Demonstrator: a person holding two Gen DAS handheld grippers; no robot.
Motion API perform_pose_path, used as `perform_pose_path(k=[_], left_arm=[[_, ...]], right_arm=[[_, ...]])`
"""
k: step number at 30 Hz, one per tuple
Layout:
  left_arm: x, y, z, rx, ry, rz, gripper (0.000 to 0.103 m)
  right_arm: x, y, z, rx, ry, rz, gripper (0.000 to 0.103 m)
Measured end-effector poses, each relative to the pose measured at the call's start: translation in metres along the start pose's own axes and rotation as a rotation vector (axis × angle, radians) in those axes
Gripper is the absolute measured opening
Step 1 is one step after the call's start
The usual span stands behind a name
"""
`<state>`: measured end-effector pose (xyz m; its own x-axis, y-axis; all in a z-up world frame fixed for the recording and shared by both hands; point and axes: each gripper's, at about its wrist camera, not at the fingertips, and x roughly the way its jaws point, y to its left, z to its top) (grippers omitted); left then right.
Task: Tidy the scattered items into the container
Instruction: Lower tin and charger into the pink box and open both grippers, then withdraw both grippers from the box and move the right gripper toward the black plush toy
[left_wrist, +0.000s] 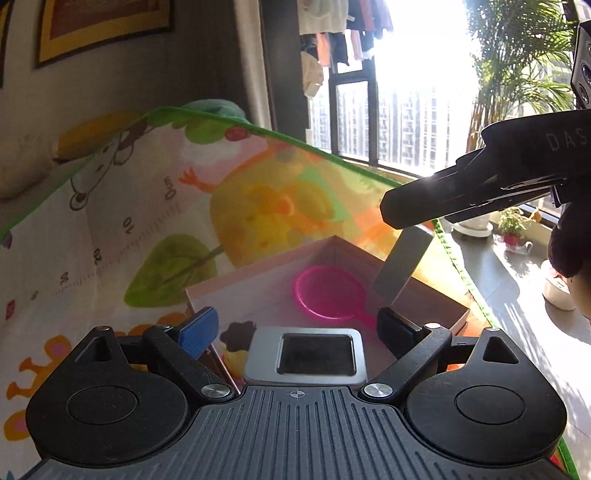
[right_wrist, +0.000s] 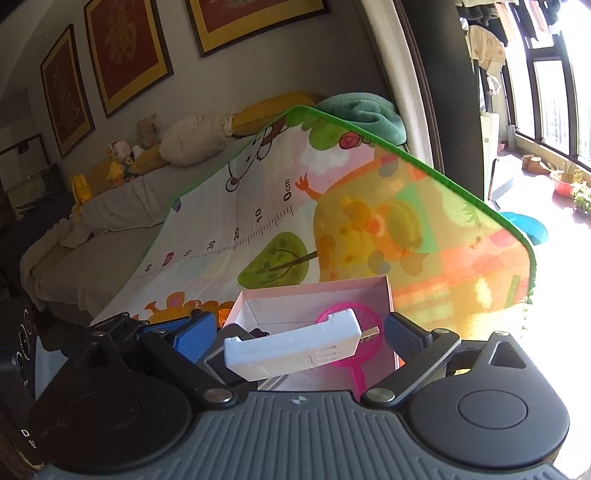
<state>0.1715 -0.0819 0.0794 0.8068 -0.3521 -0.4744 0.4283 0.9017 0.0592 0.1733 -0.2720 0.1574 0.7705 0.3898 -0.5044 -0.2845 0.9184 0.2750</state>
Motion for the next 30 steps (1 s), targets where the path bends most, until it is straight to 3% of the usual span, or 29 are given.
perform_pose_path(k=[4,10,18,25,30], left_arm=[[-0.038,0.010,-0.030,0.015,0.010,0.041,0.101],[-0.073,0.037,-0.083,-0.066,0.122,0.136,0.102],[-0.101,0.069,-0.129,-0.208,0.167,0.241,0.103],[-0.123,0.099,-0.145,-0.328,0.145,0.333,0.103],[-0.135,0.111,-0.149,-0.371,0.121,0.354,0.103]], right_arm=[[0.007,0.001,-0.009,-0.011,-0.014,-0.015,0.101],[-0.004,0.014,-0.031,-0.073,-0.051,-0.100,0.101],[-0.004,0.097,-0.080,-0.360,-0.051,-0.100,0.100],[0.029,0.168,-0.137,-0.602,0.084,-0.044,0.056],[0.054,0.184,-0.156,-0.647,0.127,-0.076,0.040]])
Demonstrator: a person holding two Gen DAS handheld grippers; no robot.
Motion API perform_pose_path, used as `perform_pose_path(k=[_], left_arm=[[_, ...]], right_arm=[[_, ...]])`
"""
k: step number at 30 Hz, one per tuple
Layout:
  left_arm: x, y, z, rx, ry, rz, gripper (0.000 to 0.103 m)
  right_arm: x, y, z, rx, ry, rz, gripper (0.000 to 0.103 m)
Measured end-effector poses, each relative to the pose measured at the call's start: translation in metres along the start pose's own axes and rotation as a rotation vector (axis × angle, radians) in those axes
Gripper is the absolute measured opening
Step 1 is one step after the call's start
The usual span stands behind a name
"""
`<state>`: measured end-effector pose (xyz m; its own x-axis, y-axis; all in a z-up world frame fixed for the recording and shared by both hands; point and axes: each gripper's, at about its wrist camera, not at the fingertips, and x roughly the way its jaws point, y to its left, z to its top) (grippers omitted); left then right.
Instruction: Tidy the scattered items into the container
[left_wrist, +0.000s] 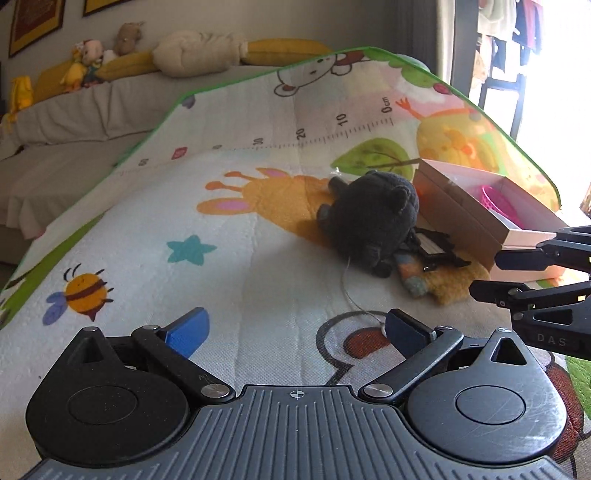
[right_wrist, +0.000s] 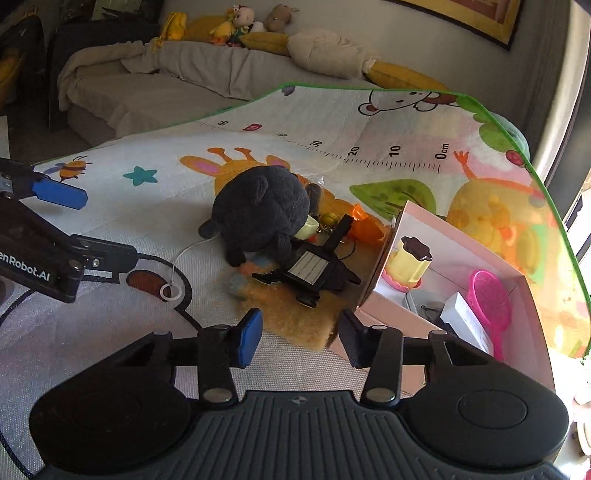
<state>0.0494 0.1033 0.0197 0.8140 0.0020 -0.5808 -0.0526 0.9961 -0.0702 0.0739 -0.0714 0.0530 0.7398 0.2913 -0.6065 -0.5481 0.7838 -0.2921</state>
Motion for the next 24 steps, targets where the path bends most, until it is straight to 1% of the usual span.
perform_pose_path(k=[1,2,3,9,13,14,16,17,20,24], left_arm=[[0.000,0.001,0.000,-0.006,-0.002,-0.002,0.103],[-0.001,0.003,-0.001,-0.012,-0.006,-0.007,0.103],[-0.002,0.004,-0.001,-0.019,-0.012,-0.015,0.103],[-0.008,0.012,-0.003,-0.045,-0.037,-0.046,0.103],[-0.009,0.018,-0.004,-0.064,-0.033,-0.039,0.103],[-0.010,0.020,-0.004,-0.066,-0.033,-0.035,0.103],[-0.011,0.024,-0.005,-0.070,-0.031,-0.024,0.103],[-0.011,0.025,-0.006,-0.072,-0.030,-0.018,0.103],[-0.013,0.027,-0.006,-0.078,-0.027,-0.006,0.103],[-0.015,0.023,-0.005,-0.076,-0.025,-0.009,0.103]], right_arm=[[0.004,0.003,0.002,-0.008,0.006,-0.007,0.032],[0.009,0.006,0.004,-0.024,0.007,-0.016,0.027],[0.014,0.010,0.007,-0.045,0.004,-0.029,0.026],[0.034,0.038,0.016,-0.247,-0.021,-0.075,0.025],[0.046,0.048,0.021,-0.328,-0.030,-0.087,0.025],[0.049,0.050,0.021,-0.338,-0.029,-0.090,0.024],[0.049,0.051,0.022,-0.350,-0.025,-0.074,0.009],[0.048,0.052,0.022,-0.352,-0.030,-0.071,0.006],[0.040,0.052,0.021,-0.348,-0.040,-0.057,0.001],[0.023,0.046,0.017,-0.307,-0.043,-0.012,0.000]])
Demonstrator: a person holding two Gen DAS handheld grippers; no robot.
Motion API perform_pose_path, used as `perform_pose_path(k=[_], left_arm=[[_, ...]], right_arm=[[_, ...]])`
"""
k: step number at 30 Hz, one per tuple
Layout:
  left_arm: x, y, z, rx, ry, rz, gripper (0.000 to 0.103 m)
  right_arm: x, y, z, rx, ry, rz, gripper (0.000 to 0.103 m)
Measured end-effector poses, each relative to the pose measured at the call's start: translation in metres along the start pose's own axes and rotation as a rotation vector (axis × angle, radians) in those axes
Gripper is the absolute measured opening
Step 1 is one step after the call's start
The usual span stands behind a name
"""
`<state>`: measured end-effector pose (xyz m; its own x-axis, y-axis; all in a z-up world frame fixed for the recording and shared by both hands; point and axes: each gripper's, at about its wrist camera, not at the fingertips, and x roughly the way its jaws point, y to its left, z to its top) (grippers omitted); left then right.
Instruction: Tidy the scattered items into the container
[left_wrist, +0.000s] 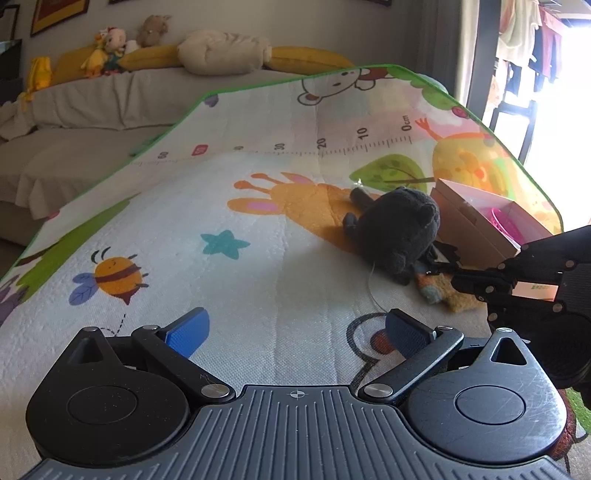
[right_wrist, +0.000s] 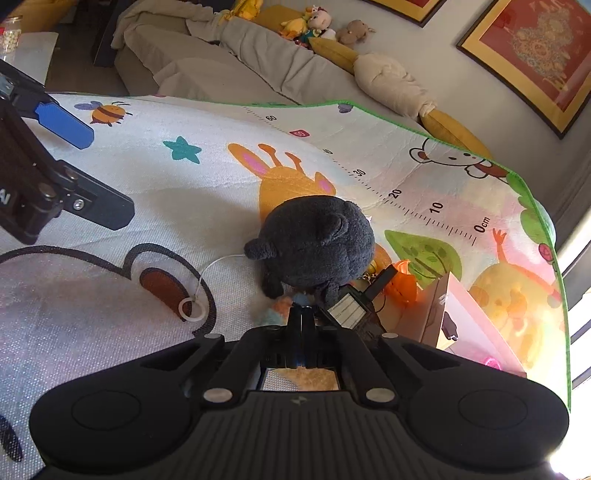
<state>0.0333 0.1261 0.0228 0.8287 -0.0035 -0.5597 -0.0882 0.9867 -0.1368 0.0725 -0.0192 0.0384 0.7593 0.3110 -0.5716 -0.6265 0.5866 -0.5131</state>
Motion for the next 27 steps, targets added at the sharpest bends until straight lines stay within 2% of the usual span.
perform_pose_path(k=[4,7,9,11,16,19,22,23,27], left_arm=[[-0.001,-0.013,0.003,0.033,-0.004,-0.024,0.103],[0.001,-0.022,0.007,0.039,-0.010,-0.040,0.103],[0.003,-0.026,0.008,0.034,-0.013,-0.042,0.103],[0.003,-0.026,0.008,0.029,-0.017,-0.042,0.103],[0.006,-0.011,0.002,0.000,0.005,-0.028,0.103],[0.009,-0.003,0.000,-0.023,0.014,-0.030,0.103],[0.011,0.002,0.000,-0.044,0.015,-0.028,0.103],[0.012,0.002,-0.001,-0.047,0.016,-0.026,0.103],[0.009,0.004,-0.001,-0.051,0.017,-0.015,0.103]], right_arm=[[-0.028,-0.004,-0.009,0.036,-0.021,0.050,0.000],[-0.032,-0.007,-0.015,0.044,-0.048,-0.009,0.001],[-0.022,-0.008,-0.016,0.037,-0.041,-0.066,0.008],[-0.010,-0.009,-0.014,0.036,-0.035,-0.068,0.017],[0.019,0.001,-0.007,0.001,-0.026,-0.072,0.018],[0.032,0.008,-0.006,-0.067,-0.027,-0.099,0.018],[0.036,0.015,-0.004,-0.158,-0.027,-0.111,0.015],[0.034,0.017,-0.002,-0.180,-0.025,-0.102,0.004],[0.015,0.018,0.002,-0.167,-0.051,-0.052,0.001]])
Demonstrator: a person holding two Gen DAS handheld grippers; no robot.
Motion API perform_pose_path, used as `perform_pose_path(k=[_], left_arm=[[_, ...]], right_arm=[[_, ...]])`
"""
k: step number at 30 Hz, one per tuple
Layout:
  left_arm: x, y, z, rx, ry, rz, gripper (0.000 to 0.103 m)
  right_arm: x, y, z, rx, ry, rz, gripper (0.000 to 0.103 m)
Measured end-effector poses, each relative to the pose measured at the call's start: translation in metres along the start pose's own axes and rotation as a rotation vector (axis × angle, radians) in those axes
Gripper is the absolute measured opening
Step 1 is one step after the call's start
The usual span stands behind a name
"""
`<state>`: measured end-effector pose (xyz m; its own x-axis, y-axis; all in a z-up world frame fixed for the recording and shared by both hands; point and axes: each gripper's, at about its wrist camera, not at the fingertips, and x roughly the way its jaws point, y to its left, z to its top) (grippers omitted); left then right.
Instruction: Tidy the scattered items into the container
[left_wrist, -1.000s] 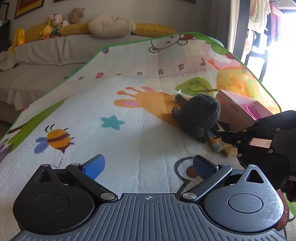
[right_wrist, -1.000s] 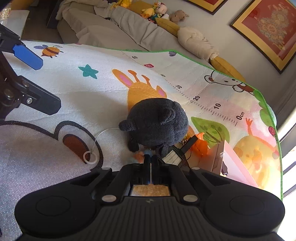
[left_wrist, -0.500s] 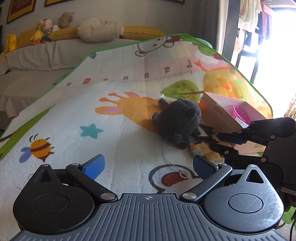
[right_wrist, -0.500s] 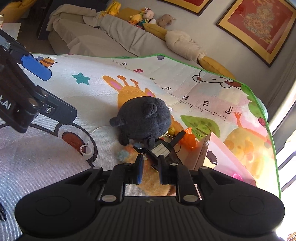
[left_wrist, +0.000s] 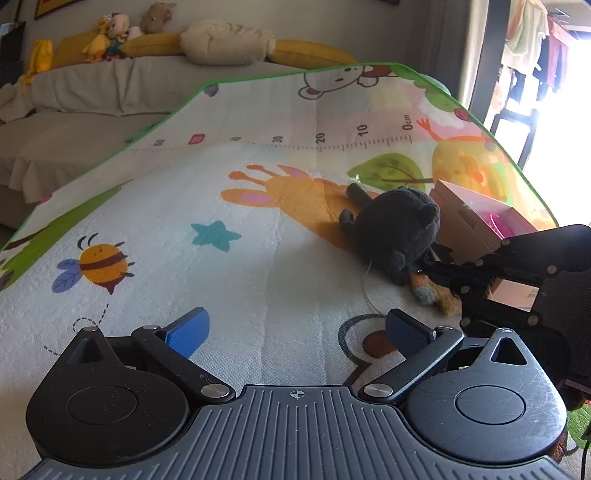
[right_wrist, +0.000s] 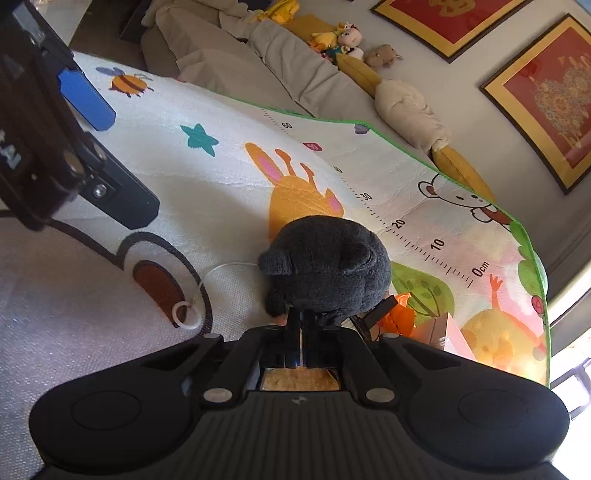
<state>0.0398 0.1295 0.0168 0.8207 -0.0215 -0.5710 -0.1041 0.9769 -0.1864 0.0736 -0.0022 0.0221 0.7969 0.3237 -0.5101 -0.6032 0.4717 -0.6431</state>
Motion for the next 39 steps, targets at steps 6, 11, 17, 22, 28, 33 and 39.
perform_pose_path(k=[6,11,17,22,28,33,39], left_arm=[[-0.007,-0.004,0.001,0.005,-0.005,0.014,0.103],[-0.011,-0.017,0.002,0.032,-0.007,-0.002,0.103],[-0.011,-0.023,0.000,0.044,-0.001,-0.015,0.103],[-0.008,-0.021,-0.002,0.043,0.023,-0.009,0.103],[-0.006,-0.023,-0.003,0.048,0.044,0.002,0.103],[0.000,-0.041,-0.003,0.092,0.064,-0.029,0.103],[0.022,-0.093,-0.003,0.252,0.092,-0.159,0.103]], right_arm=[[-0.065,-0.012,0.005,0.155,-0.074,0.198,0.000],[-0.099,-0.022,-0.006,0.275,-0.104,0.343,0.001],[-0.053,-0.030,-0.030,0.338,-0.003,0.083,0.055],[-0.010,-0.032,-0.031,0.358,0.053,0.097,0.058],[-0.004,-0.046,-0.034,0.444,0.095,0.150,0.016],[-0.037,-0.042,-0.059,0.445,0.119,0.210,0.000],[-0.077,-0.061,-0.112,0.542,0.178,0.155,0.000]])
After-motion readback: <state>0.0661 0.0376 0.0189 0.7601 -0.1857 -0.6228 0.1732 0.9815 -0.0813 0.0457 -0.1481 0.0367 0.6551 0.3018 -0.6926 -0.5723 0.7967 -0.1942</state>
